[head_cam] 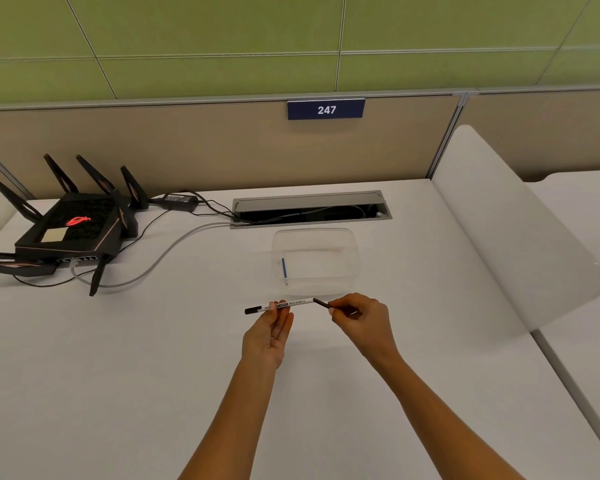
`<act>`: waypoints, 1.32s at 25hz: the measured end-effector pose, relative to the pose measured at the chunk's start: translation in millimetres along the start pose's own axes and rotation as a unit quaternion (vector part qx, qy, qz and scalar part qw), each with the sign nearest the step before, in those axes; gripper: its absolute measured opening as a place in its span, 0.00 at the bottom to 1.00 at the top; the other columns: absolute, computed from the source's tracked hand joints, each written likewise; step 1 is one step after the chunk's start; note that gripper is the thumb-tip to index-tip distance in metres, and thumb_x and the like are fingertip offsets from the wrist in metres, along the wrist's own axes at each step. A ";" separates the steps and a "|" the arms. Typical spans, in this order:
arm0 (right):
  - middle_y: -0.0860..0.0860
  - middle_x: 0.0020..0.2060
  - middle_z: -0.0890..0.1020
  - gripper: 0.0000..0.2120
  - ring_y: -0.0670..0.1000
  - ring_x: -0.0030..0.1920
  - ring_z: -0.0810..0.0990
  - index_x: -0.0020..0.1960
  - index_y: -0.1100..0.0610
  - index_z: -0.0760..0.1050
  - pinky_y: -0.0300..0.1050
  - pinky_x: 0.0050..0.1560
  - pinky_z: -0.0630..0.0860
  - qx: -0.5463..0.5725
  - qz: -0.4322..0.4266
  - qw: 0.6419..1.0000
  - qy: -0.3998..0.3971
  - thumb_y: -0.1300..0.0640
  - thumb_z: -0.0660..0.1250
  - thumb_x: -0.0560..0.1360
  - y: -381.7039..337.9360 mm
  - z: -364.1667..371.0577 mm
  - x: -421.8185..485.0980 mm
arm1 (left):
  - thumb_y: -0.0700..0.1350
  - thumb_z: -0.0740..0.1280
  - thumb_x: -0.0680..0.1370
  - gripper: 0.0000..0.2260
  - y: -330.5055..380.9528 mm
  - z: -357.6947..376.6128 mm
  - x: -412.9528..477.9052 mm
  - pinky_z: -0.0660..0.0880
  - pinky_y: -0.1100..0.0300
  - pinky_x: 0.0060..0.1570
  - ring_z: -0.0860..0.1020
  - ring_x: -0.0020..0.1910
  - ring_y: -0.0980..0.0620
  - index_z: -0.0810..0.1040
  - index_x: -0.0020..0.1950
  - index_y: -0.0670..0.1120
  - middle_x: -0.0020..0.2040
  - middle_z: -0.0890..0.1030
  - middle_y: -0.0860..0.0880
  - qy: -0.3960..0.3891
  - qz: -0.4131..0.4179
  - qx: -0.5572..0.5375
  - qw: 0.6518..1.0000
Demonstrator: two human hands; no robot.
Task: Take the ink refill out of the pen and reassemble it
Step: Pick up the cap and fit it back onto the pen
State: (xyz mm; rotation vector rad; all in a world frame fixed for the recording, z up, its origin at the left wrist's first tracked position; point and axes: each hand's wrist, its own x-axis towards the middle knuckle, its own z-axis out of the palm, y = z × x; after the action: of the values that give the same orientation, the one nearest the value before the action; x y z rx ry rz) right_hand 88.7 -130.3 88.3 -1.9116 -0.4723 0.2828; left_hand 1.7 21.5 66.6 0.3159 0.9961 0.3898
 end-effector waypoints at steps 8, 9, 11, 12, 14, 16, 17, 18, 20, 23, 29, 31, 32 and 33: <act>0.48 0.37 0.84 0.06 0.46 0.38 0.82 0.44 0.57 0.84 0.30 0.40 0.76 -0.036 -0.026 0.999 -0.020 0.64 0.70 0.71 -0.6 -4.0 4.4 | 0.38 0.68 0.77 0.05 3.8 0.2 -2.8 0.76 0.53 0.47 0.82 0.46 0.47 0.79 0.49 0.37 0.46 0.82 0.41 -0.014 0.041 0.031 0.999; 0.49 0.38 0.84 0.06 0.46 0.38 0.82 0.45 0.56 0.84 0.32 0.41 0.77 -0.037 -0.026 0.999 -0.024 0.64 0.70 0.71 -0.8 -4.0 5.4 | 0.38 0.68 0.77 0.05 4.3 0.2 -3.3 0.76 0.53 0.47 0.82 0.46 0.47 0.79 0.50 0.36 0.46 0.82 0.41 -0.015 0.044 0.034 0.998; 0.50 0.38 0.84 0.05 0.48 0.39 0.82 0.45 0.57 0.84 0.37 0.42 0.78 -0.043 -0.029 0.998 -0.036 0.62 0.70 0.73 -0.8 -2.2 6.2 | 0.38 0.68 0.77 0.05 4.2 1.4 -5.6 0.76 0.52 0.49 0.82 0.47 0.47 0.79 0.50 0.37 0.46 0.83 0.41 -0.019 0.047 0.049 0.998; 0.50 0.38 0.84 0.05 0.49 0.39 0.82 0.46 0.57 0.84 0.39 0.42 0.79 -0.048 -0.032 0.997 -0.042 0.61 0.69 0.73 -0.9 -0.5 6.2 | 0.38 0.67 0.77 0.05 2.9 2.8 -7.0 0.76 0.52 0.50 0.82 0.47 0.47 0.79 0.49 0.37 0.46 0.83 0.41 -0.024 0.047 0.057 0.997; 0.50 0.37 0.84 0.05 0.51 0.39 0.82 0.46 0.58 0.83 0.46 0.42 0.81 -0.050 -0.033 0.997 -0.044 0.60 0.69 0.74 -0.6 3.1 7.1 | 0.38 0.68 0.76 0.04 -0.3 6.7 -9.4 0.77 0.51 0.52 0.82 0.49 0.46 0.80 0.49 0.37 0.47 0.83 0.40 -0.030 0.045 0.064 0.996; 0.50 0.35 0.83 0.06 0.52 0.37 0.81 0.45 0.58 0.83 0.49 0.41 0.80 -0.050 -0.026 0.998 -0.034 0.58 0.67 0.76 -0.6 6.6 7.2 | 0.38 0.68 0.76 0.04 -1.1 7.9 -11.2 0.77 0.51 0.52 0.82 0.49 0.45 0.80 0.49 0.37 0.47 0.83 0.40 -0.033 0.045 0.059 0.997; 0.50 0.33 0.82 0.08 0.52 0.36 0.81 0.44 0.58 0.82 0.49 0.41 0.79 -0.059 -0.025 0.998 -0.030 0.57 0.66 0.77 -2.3 8.6 6.7 | 0.38 0.68 0.76 0.05 0.2 7.4 -12.3 0.77 0.51 0.51 0.82 0.49 0.46 0.80 0.50 0.37 0.47 0.83 0.40 -0.035 0.047 0.056 0.997; 0.50 0.32 0.82 0.10 0.53 0.36 0.80 0.43 0.57 0.82 0.49 0.40 0.78 -0.071 -0.019 0.997 -0.026 0.54 0.65 0.78 -1.8 10.3 7.2 | 0.38 0.68 0.76 0.06 0.3 7.6 -12.1 0.77 0.51 0.50 0.82 0.48 0.46 0.80 0.51 0.37 0.47 0.83 0.40 -0.034 0.049 0.055 0.997; 0.51 0.32 0.82 0.16 0.52 0.35 0.81 0.40 0.57 0.81 0.50 0.41 0.78 -0.089 0.001 0.996 -0.021 0.48 0.62 0.79 -1.4 13.9 8.7 | 0.37 0.68 0.76 0.07 -0.1 8.5 -12.2 0.77 0.52 0.49 0.82 0.48 0.46 0.79 0.53 0.36 0.46 0.83 0.41 -0.033 0.055 0.054 0.996; 0.52 0.34 0.83 0.18 0.52 0.36 0.80 0.41 0.56 0.80 0.52 0.42 0.80 -0.069 0.022 0.997 -0.015 0.44 0.60 0.78 -1.1 18.5 7.5 | 0.37 0.68 0.77 0.08 -1.0 8.5 -13.6 0.77 0.52 0.51 0.82 0.48 0.46 0.79 0.53 0.36 0.47 0.83 0.40 -0.025 0.067 0.053 0.996; 0.46 0.36 0.81 0.02 0.50 0.40 0.80 0.46 0.53 0.80 0.54 0.43 0.82 -0.008 0.004 1.000 0.000 0.57 0.68 0.76 1.9 21.7 3.2 | 0.38 0.68 0.77 0.06 1.1 7.8 -12.6 0.77 0.51 0.52 0.82 0.50 0.45 0.79 0.52 0.37 0.48 0.83 0.40 -0.015 0.075 0.047 0.996; 0.48 0.33 0.81 0.09 0.51 0.36 0.80 0.43 0.55 0.80 0.55 0.42 0.82 -0.023 0.029 0.999 -0.002 0.52 0.65 0.77 3.1 22.2 5.2 | 0.38 0.68 0.77 0.07 -0.3 7.8 -12.9 0.77 0.52 0.51 0.82 0.50 0.45 0.79 0.53 0.36 0.48 0.83 0.40 -0.014 0.077 0.052 0.996; 0.48 0.32 0.81 0.13 0.50 0.35 0.79 0.42 0.56 0.80 0.54 0.42 0.82 -0.031 0.039 0.999 -0.004 0.49 0.64 0.78 3.5 22.7 6.0 | 0.38 0.68 0.77 0.08 -1.0 7.6 -13.2 0.77 0.52 0.51 0.82 0.49 0.45 0.79 0.53 0.36 0.48 0.83 0.40 -0.014 0.078 0.054 0.995; 0.47 0.32 0.81 0.16 0.48 0.34 0.79 0.41 0.56 0.80 0.52 0.42 0.81 -0.035 0.045 0.998 -0.005 0.47 0.62 0.78 4.0 22.9 6.1 | 0.38 0.68 0.77 0.08 -1.7 7.8 -13.5 0.77 0.51 0.52 0.82 0.49 0.45 0.79 0.54 0.36 0.48 0.83 0.40 -0.013 0.079 0.056 0.995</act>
State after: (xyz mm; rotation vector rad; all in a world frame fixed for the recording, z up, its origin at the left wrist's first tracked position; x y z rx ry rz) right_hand 85.6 -109.8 76.0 -2.0042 -0.4077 0.3388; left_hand 2.2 13.2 79.9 0.5020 0.9731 0.4734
